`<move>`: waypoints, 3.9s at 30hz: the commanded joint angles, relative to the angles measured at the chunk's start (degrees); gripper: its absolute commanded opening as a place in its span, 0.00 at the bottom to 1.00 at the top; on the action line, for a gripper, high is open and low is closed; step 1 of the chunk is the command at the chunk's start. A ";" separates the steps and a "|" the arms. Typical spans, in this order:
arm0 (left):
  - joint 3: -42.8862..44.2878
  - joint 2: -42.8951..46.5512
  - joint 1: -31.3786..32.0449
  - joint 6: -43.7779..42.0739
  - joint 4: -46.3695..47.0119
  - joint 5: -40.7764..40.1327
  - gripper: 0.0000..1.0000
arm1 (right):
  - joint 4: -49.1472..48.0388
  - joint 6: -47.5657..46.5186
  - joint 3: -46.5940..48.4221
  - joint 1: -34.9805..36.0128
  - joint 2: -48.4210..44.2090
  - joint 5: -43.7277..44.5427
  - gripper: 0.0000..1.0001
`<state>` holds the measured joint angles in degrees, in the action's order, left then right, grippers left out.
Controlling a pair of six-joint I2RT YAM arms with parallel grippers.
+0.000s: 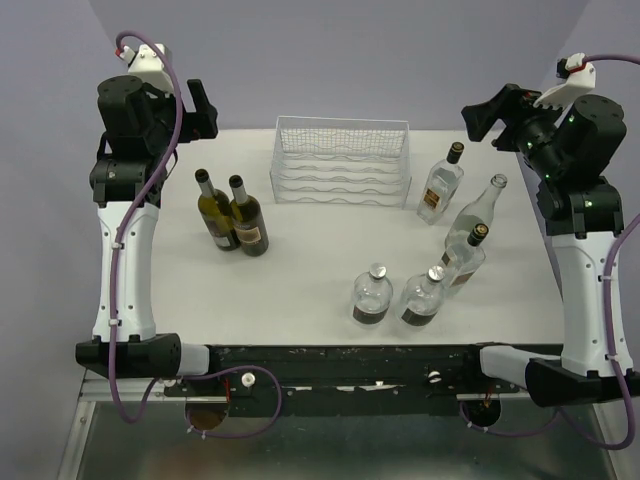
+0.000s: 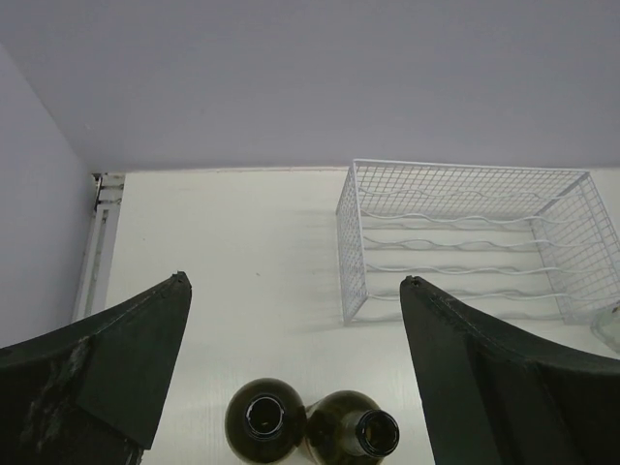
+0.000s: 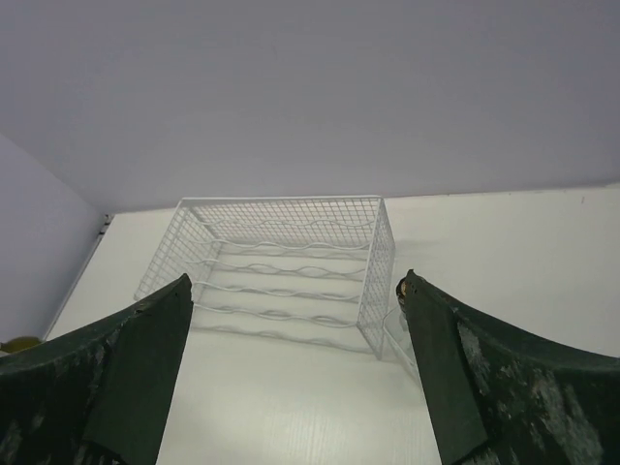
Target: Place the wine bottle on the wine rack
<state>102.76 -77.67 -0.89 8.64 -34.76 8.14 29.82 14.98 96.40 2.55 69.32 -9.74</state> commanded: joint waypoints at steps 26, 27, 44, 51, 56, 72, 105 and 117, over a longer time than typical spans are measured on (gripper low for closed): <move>-15.22 6.13 0.62 15.79 15.77 33.06 0.98 | 37.21 2.07 9.07 -0.17 -2.34 4.53 0.95; -14.70 5.78 0.71 15.44 16.21 34.30 0.97 | 39.76 1.55 9.24 -0.17 -3.22 6.47 0.95; -6.96 -2.58 17.76 5.24 10.24 33.17 0.99 | 53.68 4.35 -7.79 -0.17 -13.77 6.75 0.84; -7.92 -2.14 18.64 5.68 9.71 32.11 0.99 | 49.81 5.23 -10.53 -0.26 -9.91 11.04 0.73; -9.42 -0.82 18.73 5.42 9.36 30.80 0.99 | 47.61 4.97 -11.76 -0.17 -8.06 13.08 0.73; -9.86 -0.47 18.81 4.10 7.52 28.69 0.99 | 40.67 3.56 -13.96 5.45 -2.44 16.76 0.62; -13.02 -2.75 25.93 -2.65 9.37 35.20 0.99 | 33.99 15.77 19.26 10.72 10.39 -5.10 0.01; -21.54 -3.20 35.33 -19.62 12.51 25.09 0.99 | 25.29 26.06 16.46 11.08 12.24 -20.93 0.01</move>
<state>84.84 -81.78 32.62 -3.92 -25.76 36.91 65.78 34.30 112.81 13.10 82.85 -20.14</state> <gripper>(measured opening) 0.992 0.409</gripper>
